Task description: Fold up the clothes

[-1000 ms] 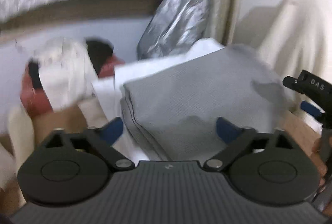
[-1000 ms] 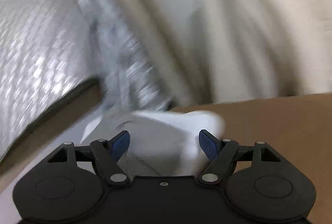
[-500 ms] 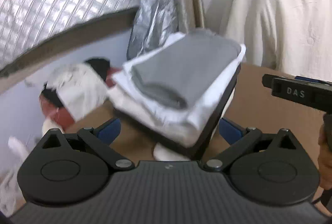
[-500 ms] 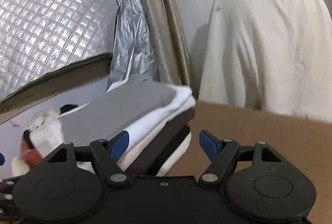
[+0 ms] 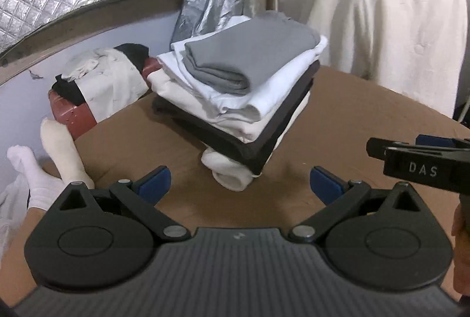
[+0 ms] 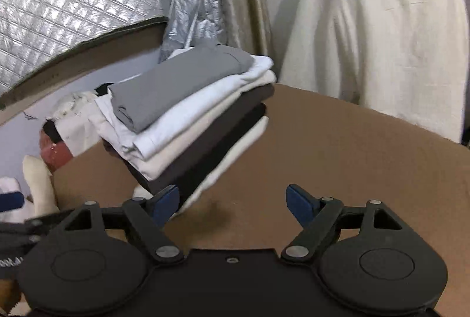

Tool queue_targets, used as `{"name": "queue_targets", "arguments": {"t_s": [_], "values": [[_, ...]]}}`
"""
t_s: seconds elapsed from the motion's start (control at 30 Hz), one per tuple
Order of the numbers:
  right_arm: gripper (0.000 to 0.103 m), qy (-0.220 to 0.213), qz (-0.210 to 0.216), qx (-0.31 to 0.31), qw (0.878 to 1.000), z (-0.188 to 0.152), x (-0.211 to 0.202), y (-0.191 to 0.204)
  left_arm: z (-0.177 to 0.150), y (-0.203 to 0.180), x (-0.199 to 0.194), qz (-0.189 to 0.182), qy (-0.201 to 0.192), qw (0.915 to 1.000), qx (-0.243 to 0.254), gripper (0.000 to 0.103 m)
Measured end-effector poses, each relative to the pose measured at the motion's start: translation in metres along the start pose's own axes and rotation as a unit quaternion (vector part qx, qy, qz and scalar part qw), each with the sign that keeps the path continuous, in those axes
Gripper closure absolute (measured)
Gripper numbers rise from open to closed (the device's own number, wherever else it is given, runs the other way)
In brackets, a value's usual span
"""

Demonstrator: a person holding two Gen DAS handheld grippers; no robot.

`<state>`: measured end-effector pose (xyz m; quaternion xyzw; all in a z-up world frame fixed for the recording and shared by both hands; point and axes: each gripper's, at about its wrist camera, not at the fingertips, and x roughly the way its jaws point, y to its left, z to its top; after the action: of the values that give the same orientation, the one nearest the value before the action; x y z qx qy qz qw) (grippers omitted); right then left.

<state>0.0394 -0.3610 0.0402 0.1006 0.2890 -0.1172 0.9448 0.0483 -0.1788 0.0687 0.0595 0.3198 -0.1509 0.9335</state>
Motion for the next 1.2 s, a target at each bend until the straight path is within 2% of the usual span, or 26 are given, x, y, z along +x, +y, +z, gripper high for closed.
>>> {"name": "queue_targets", "arguments": {"t_s": [0.13,0.37,0.43,0.57,0.93,1.2], "values": [[0.018,-0.002,-0.009,0.005,1.0,-0.008,-0.022,0.002,-0.006,0.002,-0.009,0.007,0.001,1.0,-0.001,0.0],[0.016,0.0,-0.05,0.049,0.998,-0.034,-0.055,0.008,-0.028,0.007,-0.02,-0.019,-0.006,0.9996,-0.02,0.0],[0.016,0.001,-0.047,0.047,0.998,-0.041,-0.061,0.013,-0.03,0.004,-0.019,-0.016,-0.004,0.9998,-0.013,0.0],[0.015,-0.008,-0.076,0.012,0.997,-0.051,-0.073,0.026,-0.033,-0.003,-0.019,-0.005,-0.004,1.0,0.004,0.0],[0.013,-0.017,-0.126,0.012,0.992,-0.048,-0.08,0.026,-0.03,-0.005,-0.019,-0.023,-0.002,0.9997,0.004,0.0],[0.013,-0.007,-0.128,0.009,0.992,-0.051,-0.075,0.03,-0.033,-0.006,-0.011,-0.012,0.006,0.9999,-0.006,0.0]]}}
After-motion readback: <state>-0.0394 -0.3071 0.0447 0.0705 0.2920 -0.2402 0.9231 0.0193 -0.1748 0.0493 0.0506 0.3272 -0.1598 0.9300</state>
